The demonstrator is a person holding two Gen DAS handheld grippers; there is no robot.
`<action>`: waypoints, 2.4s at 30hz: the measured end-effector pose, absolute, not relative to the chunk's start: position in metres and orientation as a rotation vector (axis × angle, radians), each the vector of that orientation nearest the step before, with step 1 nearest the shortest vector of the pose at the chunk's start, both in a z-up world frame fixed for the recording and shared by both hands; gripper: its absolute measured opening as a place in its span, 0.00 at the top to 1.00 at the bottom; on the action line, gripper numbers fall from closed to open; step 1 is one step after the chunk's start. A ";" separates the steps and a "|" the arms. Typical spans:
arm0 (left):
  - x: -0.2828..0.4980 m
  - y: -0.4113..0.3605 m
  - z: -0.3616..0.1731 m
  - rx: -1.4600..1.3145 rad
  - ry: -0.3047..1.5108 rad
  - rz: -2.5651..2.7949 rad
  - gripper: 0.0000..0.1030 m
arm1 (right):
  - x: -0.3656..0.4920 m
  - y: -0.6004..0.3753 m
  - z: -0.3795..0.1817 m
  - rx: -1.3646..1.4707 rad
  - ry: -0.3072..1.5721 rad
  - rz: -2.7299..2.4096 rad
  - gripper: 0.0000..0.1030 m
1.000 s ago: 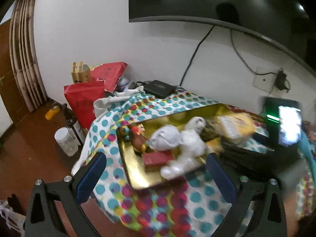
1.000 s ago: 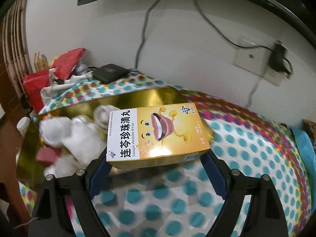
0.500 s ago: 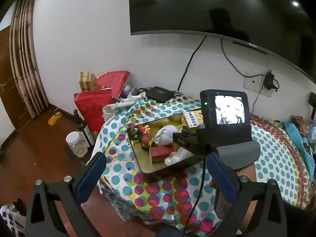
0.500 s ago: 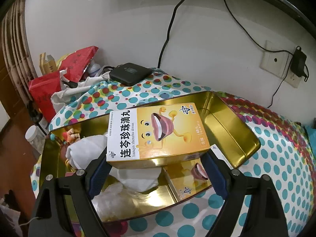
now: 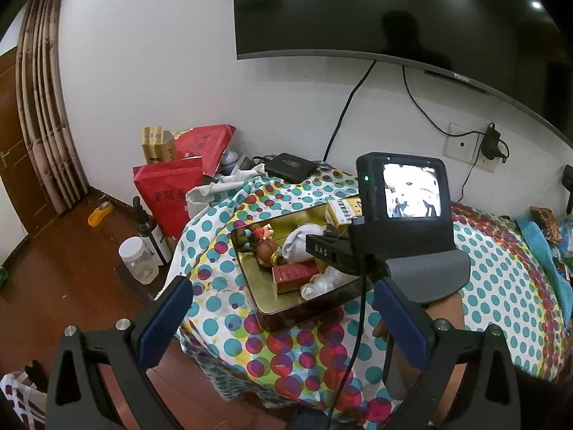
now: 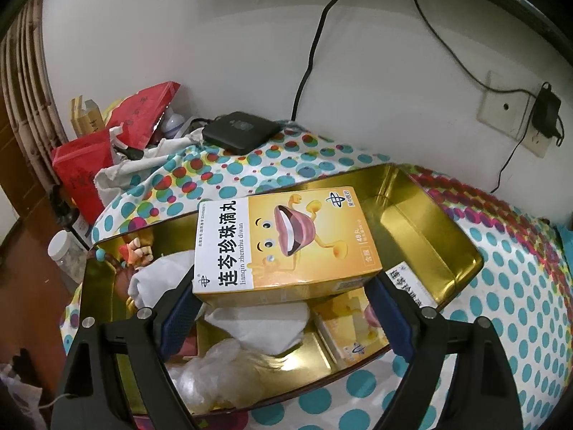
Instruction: Organize objects
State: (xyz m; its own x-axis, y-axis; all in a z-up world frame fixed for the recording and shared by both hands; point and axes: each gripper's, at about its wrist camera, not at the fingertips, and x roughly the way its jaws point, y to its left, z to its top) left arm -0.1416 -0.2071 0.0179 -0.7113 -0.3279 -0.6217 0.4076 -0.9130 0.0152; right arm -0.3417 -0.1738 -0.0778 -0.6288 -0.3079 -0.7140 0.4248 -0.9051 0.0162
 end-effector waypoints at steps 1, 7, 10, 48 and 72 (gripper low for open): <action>-0.142 -0.207 0.018 0.903 0.173 -2.580 0.00 | -0.340 -0.173 -0.077 1.051 0.225 -2.537 0.09; -0.141 -0.204 0.016 0.899 0.160 -2.581 0.00 | -0.332 -0.158 -0.070 1.061 0.182 -2.577 0.01; -0.139 -0.198 0.018 0.893 0.135 -2.584 0.00 | -0.322 -0.147 -0.067 1.074 0.148 -2.606 0.00; -0.058 -0.180 0.010 0.782 0.111 -2.498 0.00 | -0.134 -0.034 0.000 0.803 0.272 -2.808 0.00; -0.047 -0.171 -0.005 0.809 0.038 -2.513 0.00 | -0.131 -0.030 0.001 0.812 0.186 -2.727 0.00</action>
